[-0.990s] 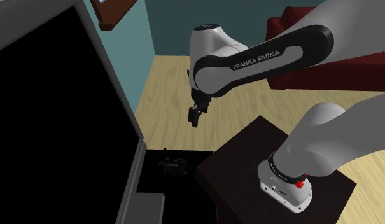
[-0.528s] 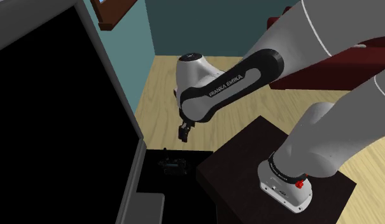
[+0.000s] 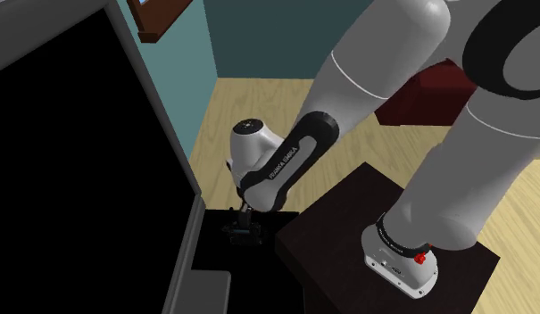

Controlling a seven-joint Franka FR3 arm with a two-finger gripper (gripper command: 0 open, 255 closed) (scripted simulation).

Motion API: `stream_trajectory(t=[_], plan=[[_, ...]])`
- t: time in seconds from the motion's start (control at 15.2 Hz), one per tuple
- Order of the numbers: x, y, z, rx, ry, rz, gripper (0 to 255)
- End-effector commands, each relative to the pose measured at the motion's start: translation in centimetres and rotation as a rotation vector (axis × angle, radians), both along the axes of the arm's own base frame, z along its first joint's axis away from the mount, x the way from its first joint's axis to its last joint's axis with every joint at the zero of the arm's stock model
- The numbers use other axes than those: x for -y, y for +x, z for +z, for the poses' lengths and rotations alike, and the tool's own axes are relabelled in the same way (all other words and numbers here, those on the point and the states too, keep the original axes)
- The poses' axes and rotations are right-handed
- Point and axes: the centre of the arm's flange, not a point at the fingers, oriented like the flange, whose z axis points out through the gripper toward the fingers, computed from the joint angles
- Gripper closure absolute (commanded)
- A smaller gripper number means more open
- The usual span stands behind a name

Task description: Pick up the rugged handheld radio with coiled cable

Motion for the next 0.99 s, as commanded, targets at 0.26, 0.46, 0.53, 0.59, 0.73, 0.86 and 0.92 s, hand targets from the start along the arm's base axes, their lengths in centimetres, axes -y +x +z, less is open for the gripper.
stream_trajectory(t=[0.26, 0.46, 0.53, 0.59, 0.73, 0.86, 0.92], plan=[[-2.5, -0.1, -4.6, 0.01, 0.011, 0.056, 0], [-2.5, -0.1, -6.1, 0.01, 0.011, 0.056, 0], [-2.5, -0.1, -6.7, 0.01, 0.011, 0.056, 0], [-2.5, -0.1, -7.0, 0.01, 0.011, 0.056, 0], [-2.5, -0.2, -7.0, 0.01, 0.011, 0.056, 255], [-2.5, -0.2, -7.0, 0.01, 0.011, 0.056, 255], [-2.5, -0.2, -7.0, 0.01, 0.011, 0.056, 255]])
